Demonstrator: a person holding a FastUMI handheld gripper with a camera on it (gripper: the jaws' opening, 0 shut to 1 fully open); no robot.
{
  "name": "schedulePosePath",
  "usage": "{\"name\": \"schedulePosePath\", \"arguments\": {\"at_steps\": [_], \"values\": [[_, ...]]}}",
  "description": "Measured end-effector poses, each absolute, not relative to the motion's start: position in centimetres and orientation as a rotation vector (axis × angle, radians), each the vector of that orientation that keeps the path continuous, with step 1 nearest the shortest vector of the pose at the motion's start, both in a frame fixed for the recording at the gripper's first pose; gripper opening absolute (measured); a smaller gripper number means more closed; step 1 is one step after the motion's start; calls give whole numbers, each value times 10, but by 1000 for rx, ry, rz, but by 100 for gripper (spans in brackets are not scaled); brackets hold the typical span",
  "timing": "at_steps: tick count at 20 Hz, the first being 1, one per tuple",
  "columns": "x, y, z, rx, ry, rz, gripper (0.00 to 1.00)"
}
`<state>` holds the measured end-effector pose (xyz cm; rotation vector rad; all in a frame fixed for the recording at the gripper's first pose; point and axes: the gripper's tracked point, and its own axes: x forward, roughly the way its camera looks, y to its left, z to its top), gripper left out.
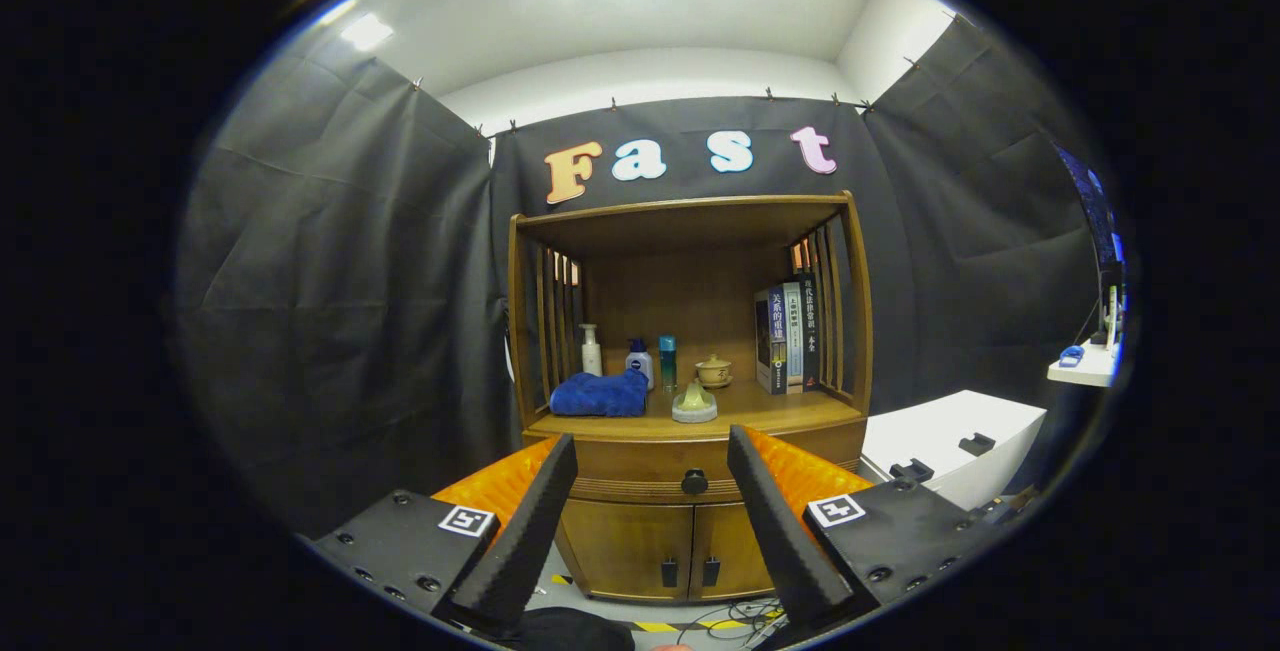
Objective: Pull open the drawer, take out the items inside it, and place them on the countertop above the cabinet.
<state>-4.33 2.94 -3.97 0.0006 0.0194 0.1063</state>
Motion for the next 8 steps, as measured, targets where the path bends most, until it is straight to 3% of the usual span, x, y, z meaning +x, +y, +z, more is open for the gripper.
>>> {"name": "schedulePosePath", "arguments": {"at_steps": [8], "values": [[-43,27,-33,8,7,101,98]]}}
